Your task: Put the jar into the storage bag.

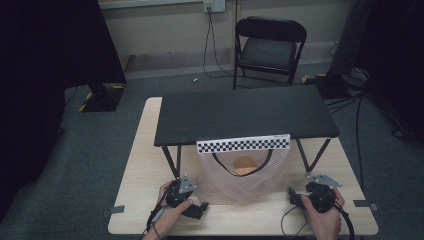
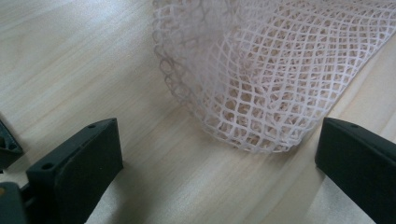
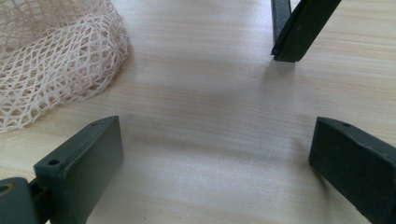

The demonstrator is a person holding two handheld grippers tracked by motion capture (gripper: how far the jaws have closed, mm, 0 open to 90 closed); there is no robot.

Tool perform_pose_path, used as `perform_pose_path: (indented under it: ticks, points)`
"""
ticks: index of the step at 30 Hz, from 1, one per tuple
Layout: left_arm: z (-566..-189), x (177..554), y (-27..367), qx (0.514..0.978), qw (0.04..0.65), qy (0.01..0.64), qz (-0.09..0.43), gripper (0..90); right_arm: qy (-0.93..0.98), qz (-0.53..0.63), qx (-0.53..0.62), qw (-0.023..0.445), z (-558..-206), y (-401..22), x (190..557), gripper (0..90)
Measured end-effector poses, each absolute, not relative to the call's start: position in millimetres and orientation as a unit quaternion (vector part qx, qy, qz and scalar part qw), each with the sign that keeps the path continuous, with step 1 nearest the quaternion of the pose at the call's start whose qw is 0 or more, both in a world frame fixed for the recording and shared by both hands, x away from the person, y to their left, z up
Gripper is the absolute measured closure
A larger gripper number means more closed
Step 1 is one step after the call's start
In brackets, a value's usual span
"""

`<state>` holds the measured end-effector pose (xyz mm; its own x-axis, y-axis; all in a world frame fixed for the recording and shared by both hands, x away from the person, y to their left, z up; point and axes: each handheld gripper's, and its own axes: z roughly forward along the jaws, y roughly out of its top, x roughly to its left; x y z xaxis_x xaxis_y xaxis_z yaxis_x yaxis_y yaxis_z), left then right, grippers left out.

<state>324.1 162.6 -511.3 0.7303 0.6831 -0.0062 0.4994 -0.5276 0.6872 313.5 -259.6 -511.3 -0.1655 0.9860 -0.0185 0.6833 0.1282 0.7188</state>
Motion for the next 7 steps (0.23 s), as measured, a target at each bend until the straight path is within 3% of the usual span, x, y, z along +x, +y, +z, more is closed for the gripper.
perform_pose_path:
  ticks: [7]
  points:
    - [-511.3, 324.1, 162.8, 0.864, 0.345, 0.342, 0.133, 0.2, 0.705, 0.293, 0.592, 0.258, -511.3, -259.7, 313.5, 1.8]
